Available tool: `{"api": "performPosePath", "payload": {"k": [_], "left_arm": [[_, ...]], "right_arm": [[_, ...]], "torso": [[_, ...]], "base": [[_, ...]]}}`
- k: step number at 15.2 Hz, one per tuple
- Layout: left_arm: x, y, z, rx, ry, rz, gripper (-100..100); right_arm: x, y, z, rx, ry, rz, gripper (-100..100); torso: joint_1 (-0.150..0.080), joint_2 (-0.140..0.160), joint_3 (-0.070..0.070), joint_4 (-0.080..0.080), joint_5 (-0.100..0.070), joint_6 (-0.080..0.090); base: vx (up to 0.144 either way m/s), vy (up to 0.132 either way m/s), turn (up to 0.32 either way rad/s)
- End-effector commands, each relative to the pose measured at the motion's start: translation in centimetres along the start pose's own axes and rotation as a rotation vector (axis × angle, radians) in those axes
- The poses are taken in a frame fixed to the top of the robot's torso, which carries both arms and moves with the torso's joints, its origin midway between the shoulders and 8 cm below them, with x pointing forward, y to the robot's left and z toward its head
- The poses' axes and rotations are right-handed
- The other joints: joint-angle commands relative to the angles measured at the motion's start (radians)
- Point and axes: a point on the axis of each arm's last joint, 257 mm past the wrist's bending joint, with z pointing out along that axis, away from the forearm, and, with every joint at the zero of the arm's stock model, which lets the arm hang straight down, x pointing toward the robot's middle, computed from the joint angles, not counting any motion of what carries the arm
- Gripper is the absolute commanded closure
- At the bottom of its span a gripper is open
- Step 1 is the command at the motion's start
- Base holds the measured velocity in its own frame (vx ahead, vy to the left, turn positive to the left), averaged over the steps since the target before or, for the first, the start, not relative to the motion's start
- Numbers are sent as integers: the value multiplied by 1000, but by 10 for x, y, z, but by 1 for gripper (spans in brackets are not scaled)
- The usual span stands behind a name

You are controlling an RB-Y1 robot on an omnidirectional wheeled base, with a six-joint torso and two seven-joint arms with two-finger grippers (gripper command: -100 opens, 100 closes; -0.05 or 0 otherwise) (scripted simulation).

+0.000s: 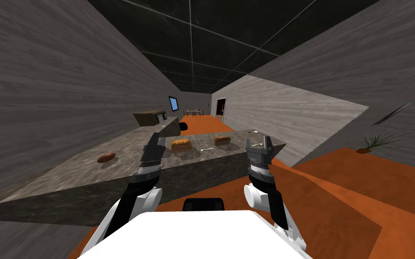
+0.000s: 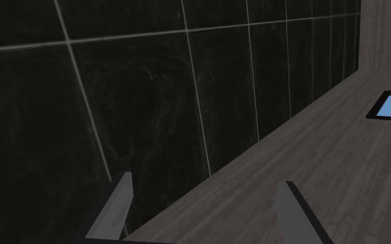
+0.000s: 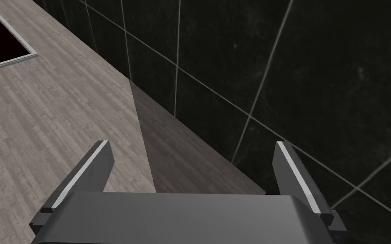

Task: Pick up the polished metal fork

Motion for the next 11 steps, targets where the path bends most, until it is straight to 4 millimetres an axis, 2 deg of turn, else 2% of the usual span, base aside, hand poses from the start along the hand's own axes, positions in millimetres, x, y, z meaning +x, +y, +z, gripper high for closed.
{"api": "performPosePath", "payload": {"k": [1,3,5,6,7,8,11], "left_arm": [[4,6,-1,-14,36,7,-100],[7,12,-2,-30,61,11,-100],[11,31,-3,-84,107,13,-100],[11,31,-4,-84,110,15,-100],[12,44,-5,-120,133,15,-100],[12,44,-5,-120,133,15,-100],[11,71,-8,-198,171,14,-100]], "right_arm": [[0,0,0,0,0,0,0],[0,0,0,0,0,0,0],[0,0,0,0,0,0,0],[0,0,0,0,0,0,0],[0,0,0,0,0,0,0],[0,0,0,0,0,0,0],[0,0,0,0,0,0,0]], "torso": [[0,0,0,0,0,0],[0,0,0,0,0,0],[-1,0,0,0,0,0],[-1,0,0,0,0,0],[-1,0,0,0,0,0],[-2,0,0,0,0,0],[-2,0,0,0,0,0]], "base": [[-1,-6,-40],[-2,-15,-76],[0,-24,-105],[0,-27,-105],[2,-28,-92],[1,-24,-73],[1,-27,-117]]}}
